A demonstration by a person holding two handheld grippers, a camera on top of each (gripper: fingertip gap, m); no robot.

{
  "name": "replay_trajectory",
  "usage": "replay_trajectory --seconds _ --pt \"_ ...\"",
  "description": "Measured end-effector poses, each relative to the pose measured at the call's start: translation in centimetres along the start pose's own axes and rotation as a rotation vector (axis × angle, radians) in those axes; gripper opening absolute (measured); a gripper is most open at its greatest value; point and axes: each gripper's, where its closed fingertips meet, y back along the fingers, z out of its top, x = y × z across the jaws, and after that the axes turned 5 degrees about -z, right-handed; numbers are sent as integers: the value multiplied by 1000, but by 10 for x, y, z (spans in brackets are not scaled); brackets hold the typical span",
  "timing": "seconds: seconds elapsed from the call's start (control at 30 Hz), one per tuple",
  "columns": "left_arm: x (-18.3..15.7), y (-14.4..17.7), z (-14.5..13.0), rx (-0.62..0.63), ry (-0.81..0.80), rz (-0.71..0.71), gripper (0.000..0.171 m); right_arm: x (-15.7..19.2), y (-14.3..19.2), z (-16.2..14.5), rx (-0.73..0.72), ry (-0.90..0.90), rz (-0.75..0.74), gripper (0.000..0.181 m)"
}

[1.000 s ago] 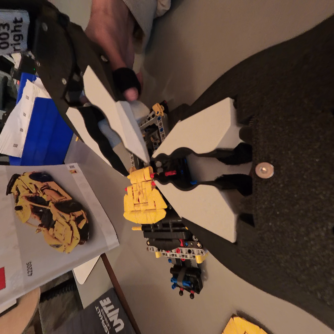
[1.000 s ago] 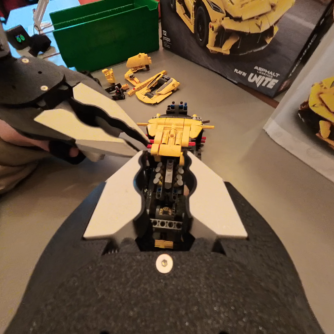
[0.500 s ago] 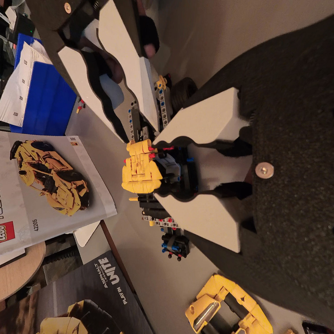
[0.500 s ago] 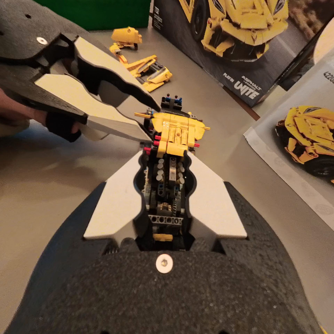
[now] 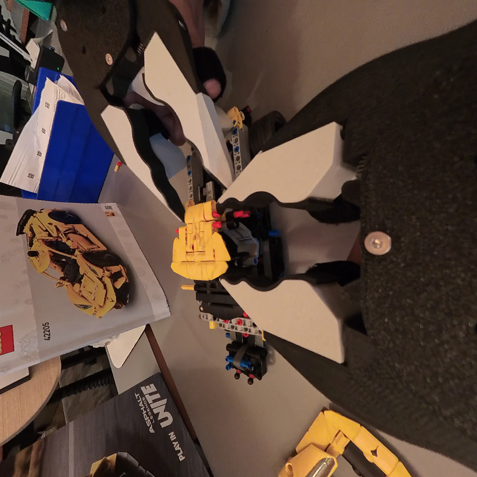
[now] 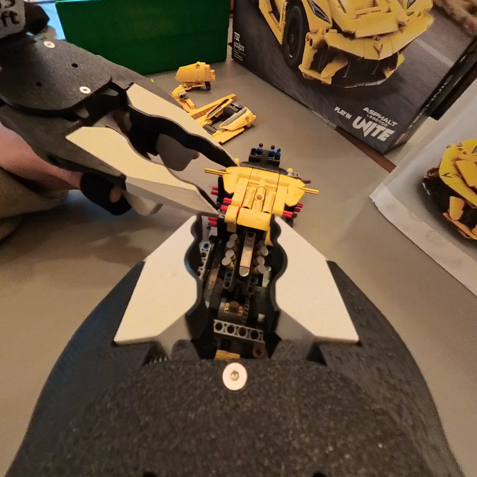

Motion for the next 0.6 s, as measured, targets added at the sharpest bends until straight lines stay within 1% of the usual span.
replay_trajectory --seconds 0.07,0.13,0.17,0.2,0.27,0.37,0.5,0.6 --pt "1 0 0 -4 -12 6 50 -3 0 0 15 16 -21 47" --pt "2 2 0 0 -16 5 47 -17 3 2 17 29 -112 47" --pt "5 4 2 -8 -13 16 40 -17 6 4 13 20 -105 47" --pt "7 6 3 -14 -8 23 38 -11 7 5 18 -7 -61 48" --pt "7 6 3 -24 16 5 38 -5 4 1 41 -41 -15 50" --pt "6 0 0 -12 1 13 39 -8 1 -1 33 -6 -47 47" --pt "5 -2 1 -27 30 7 38 -13 1 -1 25 -70 -54 45" --pt "3 -3 1 -30 27 -8 37 -10 4 -3 62 -103 -37 46"
